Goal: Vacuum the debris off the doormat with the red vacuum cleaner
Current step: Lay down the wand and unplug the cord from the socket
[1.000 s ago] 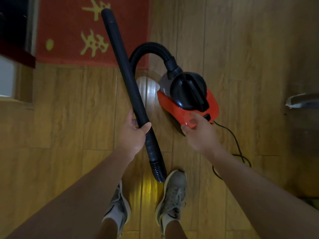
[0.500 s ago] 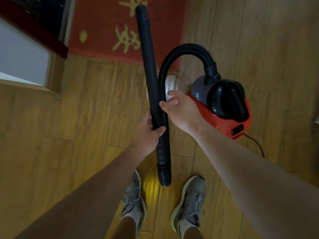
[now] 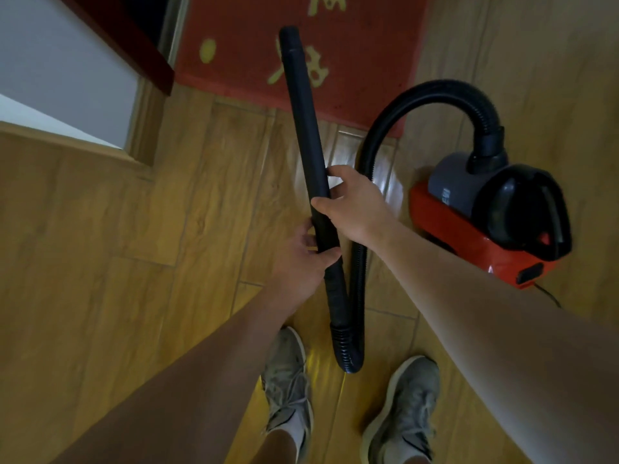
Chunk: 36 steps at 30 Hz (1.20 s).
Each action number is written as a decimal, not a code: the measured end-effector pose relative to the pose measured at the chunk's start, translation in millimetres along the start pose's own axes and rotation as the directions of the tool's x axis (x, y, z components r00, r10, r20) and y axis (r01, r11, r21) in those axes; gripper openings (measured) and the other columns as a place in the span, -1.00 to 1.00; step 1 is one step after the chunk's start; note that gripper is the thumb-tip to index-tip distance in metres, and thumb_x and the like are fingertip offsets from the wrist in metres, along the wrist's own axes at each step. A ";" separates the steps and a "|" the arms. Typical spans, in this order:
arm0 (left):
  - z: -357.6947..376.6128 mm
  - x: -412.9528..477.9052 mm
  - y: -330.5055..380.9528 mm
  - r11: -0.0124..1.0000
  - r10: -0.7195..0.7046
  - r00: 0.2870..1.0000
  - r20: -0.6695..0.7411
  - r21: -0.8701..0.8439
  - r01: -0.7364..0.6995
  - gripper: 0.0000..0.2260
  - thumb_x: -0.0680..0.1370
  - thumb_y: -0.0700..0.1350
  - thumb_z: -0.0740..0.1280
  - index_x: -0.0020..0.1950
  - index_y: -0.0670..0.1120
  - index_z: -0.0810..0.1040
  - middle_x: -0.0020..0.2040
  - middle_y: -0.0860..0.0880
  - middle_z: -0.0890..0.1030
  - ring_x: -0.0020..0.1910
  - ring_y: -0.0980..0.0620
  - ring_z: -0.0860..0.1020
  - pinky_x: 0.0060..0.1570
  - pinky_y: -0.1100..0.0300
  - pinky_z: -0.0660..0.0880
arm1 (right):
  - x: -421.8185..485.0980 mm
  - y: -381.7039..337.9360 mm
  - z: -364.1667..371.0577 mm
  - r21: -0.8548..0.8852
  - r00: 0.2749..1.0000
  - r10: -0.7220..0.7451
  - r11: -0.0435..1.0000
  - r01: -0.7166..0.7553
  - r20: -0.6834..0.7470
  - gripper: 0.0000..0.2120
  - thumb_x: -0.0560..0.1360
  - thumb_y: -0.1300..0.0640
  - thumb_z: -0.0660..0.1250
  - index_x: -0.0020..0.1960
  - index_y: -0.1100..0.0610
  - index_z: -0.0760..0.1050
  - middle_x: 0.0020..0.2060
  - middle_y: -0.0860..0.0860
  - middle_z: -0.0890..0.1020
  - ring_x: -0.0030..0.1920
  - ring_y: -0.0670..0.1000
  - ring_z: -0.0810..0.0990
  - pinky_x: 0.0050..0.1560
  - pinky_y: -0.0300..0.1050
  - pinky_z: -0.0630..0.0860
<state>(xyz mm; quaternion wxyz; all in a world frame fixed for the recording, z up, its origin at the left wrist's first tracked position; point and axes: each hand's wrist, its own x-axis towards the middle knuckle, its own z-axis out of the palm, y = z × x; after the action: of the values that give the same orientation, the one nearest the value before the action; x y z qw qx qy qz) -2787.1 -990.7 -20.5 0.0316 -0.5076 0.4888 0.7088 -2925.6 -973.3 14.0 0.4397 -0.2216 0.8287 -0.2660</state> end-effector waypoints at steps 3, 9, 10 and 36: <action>-8.2 6.0 -6.5 0.996 -0.048 0.996 -0.072 -0.084 0.042 -0.55 0.42 -0.17 0.52 0.26 0.00 0.49 0.01 -0.09 0.64 0.00 -0.17 0.68 0.08 -0.28 0.60 | 12.6 -2.5 16.1 -0.026 1.000 -0.003 1.000 0.003 -0.006 -0.47 0.53 0.04 0.41 0.46 0.01 0.39 -0.15 -0.15 0.61 -0.13 -0.17 0.59 -0.21 -0.36 0.43; -19.9 28.0 -33.3 0.997 -0.061 0.992 -0.114 -0.045 0.056 -0.55 0.43 -0.26 0.54 0.21 -0.05 0.43 -0.02 -0.02 0.59 -0.14 0.03 0.63 -0.21 0.16 0.55 | 42.2 11.4 55.5 -0.104 0.999 -0.032 0.994 0.034 0.019 -0.47 0.54 0.02 0.40 0.47 0.01 0.37 -0.14 -0.08 0.64 -0.14 -0.09 0.63 -0.13 -0.19 0.57; -21.6 32.7 -37.7 0.998 -0.060 0.991 -0.119 -0.036 0.056 -0.55 0.44 -0.27 0.53 0.22 -0.05 0.43 -0.04 0.01 0.58 -0.16 0.06 0.61 -0.23 0.20 0.52 | 48.2 16.4 62.0 -0.120 0.999 -0.033 0.992 0.037 0.028 -0.47 0.54 0.02 0.39 0.47 0.02 0.36 -0.14 -0.07 0.64 -0.15 -0.10 0.63 -0.17 -0.21 0.56; -58.0 104.1 -87.7 0.985 -0.090 0.959 -0.269 0.122 0.126 -0.50 0.43 -0.16 0.53 0.35 -0.02 0.51 0.05 0.02 0.63 -0.04 -0.01 0.65 0.01 -0.06 0.62 | 124.3 50.9 134.4 -0.082 0.995 -0.002 0.997 0.010 0.102 -0.43 0.49 -0.09 0.46 0.40 0.10 0.38 0.05 -0.06 0.58 0.03 -0.06 0.57 -0.21 -0.31 0.39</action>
<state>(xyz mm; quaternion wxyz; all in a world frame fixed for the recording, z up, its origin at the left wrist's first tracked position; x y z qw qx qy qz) -2749.9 -1034.1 -157.0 0.0403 -0.6195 0.5079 0.5972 -2882.6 -1042.4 -157.7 0.4711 -0.2551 0.8148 -0.2215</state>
